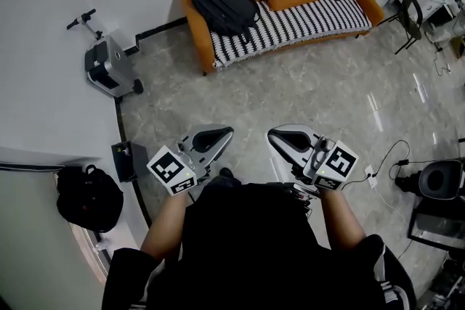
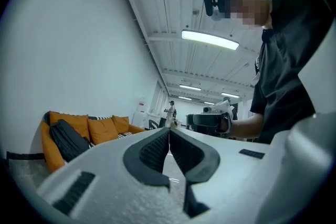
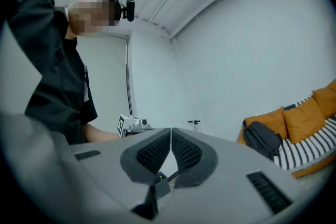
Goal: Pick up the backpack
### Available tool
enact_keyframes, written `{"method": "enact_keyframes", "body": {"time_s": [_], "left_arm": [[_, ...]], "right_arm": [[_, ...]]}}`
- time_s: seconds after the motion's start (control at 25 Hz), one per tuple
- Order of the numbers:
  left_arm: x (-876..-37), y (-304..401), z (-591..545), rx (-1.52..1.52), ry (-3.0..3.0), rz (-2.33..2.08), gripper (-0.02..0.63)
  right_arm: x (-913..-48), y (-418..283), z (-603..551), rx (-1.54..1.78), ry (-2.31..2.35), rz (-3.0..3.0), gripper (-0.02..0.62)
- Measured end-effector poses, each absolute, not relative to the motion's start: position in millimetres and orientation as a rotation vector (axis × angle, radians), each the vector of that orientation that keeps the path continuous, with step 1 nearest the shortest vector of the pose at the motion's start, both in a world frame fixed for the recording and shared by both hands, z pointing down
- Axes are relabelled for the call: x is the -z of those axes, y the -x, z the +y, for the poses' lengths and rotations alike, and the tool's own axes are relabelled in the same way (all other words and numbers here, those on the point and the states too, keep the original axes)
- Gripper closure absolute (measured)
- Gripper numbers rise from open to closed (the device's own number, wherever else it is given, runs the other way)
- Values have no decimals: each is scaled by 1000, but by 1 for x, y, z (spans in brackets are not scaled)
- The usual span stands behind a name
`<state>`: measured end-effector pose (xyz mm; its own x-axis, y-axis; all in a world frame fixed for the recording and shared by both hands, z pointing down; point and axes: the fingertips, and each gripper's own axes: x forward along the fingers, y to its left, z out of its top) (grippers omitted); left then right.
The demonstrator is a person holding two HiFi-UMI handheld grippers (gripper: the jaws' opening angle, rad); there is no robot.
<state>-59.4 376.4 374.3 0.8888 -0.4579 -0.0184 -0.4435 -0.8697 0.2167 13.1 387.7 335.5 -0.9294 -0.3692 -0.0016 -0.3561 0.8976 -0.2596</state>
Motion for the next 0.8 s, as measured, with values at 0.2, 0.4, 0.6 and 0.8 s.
{"method": "enact_keyframes", "body": {"time_s": [0.2, 0.4, 0.6, 0.8], "left_arm": [[-385, 63, 355, 116, -2837, -641, 583], [-395, 54, 345, 106, -2818, -613, 583], [-403, 63, 317, 98, -2800, -695, 583], [-401, 48, 279, 78, -2797, -761, 583]], "right_arm": [[-350, -5, 369, 378, 652, 3059, 566], [-359, -10, 357, 425, 640, 3050, 568], [-368, -9, 325, 444, 598, 3038, 568], [-370, -23, 284, 414, 513, 3064, 568]]}}
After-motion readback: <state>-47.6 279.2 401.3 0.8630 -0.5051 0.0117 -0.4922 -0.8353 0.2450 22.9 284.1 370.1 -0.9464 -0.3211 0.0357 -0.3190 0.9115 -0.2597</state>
